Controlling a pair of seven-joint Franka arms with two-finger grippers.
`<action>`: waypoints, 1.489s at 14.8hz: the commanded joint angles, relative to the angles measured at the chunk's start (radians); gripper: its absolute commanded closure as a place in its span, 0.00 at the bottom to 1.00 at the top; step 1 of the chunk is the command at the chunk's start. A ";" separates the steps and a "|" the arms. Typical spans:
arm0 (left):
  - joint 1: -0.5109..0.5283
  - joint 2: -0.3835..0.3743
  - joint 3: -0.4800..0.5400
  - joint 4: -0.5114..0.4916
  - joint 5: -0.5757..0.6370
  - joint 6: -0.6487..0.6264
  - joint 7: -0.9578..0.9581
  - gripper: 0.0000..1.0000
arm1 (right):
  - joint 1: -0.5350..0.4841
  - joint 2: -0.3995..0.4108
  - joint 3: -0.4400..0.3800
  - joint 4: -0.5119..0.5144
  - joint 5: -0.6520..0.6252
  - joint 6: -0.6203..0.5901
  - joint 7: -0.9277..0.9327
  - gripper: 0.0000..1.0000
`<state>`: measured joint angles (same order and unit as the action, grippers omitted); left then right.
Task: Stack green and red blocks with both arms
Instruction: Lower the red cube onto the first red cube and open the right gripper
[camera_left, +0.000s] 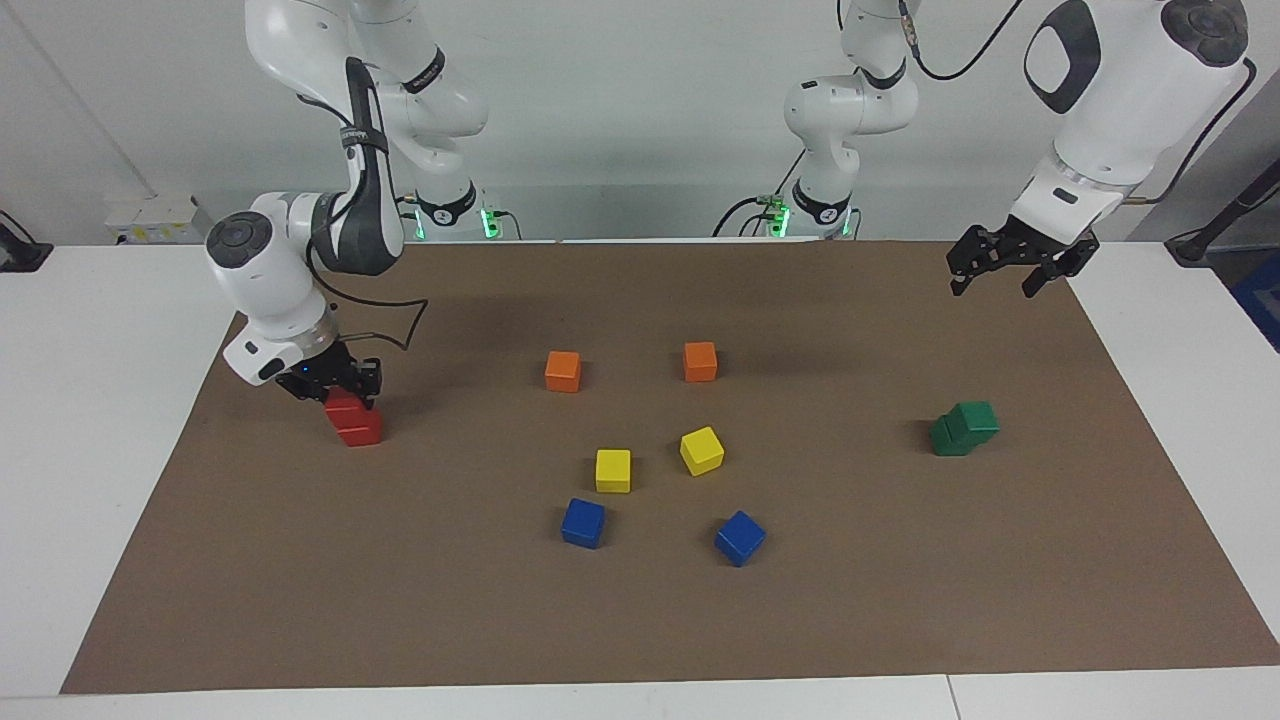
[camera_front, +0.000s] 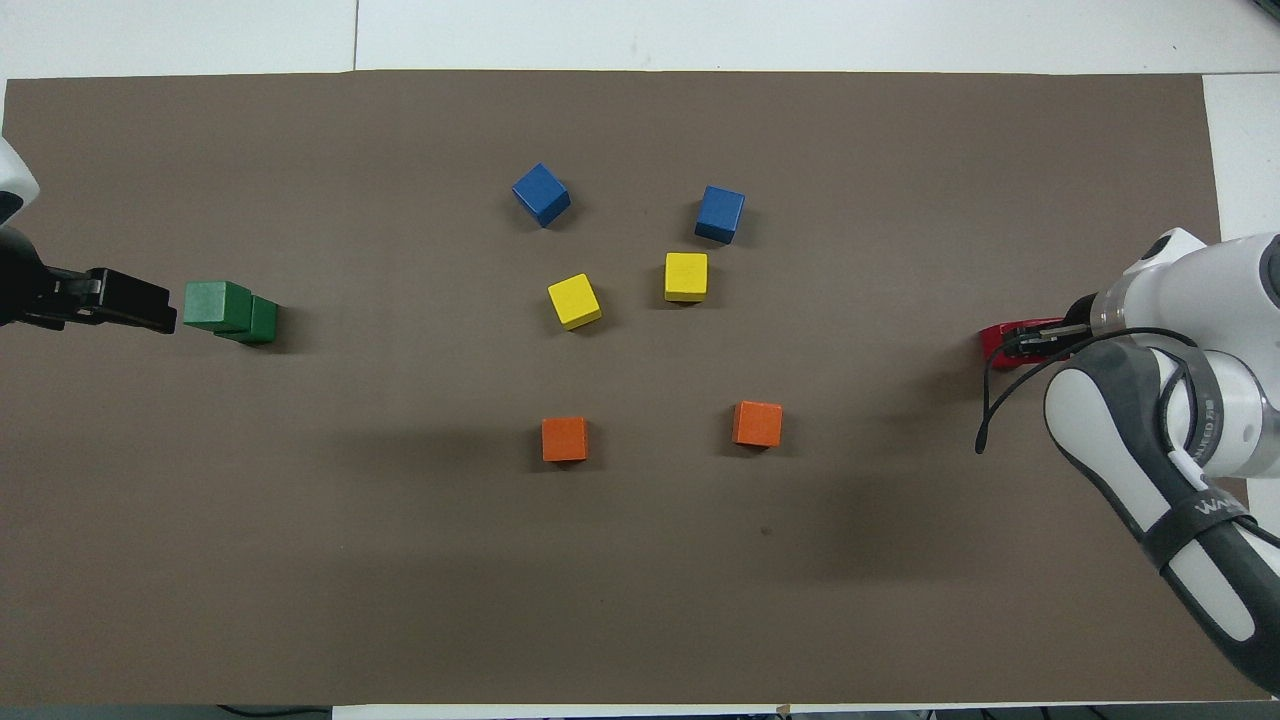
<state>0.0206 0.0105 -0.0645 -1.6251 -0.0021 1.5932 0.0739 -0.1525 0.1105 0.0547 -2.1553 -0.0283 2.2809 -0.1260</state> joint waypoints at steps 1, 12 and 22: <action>-0.001 -0.006 0.003 0.011 0.004 -0.022 -0.009 0.00 | -0.015 -0.003 0.007 -0.012 0.018 0.023 -0.038 1.00; -0.001 -0.006 0.003 0.011 0.005 -0.021 -0.009 0.00 | -0.012 0.009 0.007 -0.011 0.018 0.023 -0.037 1.00; -0.001 -0.006 0.003 0.011 0.005 -0.021 -0.009 0.00 | -0.012 0.009 0.007 -0.008 0.018 0.023 -0.030 0.41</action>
<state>0.0206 0.0105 -0.0645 -1.6251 -0.0021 1.5932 0.0739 -0.1546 0.1109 0.0545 -2.1551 -0.0277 2.2812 -0.1261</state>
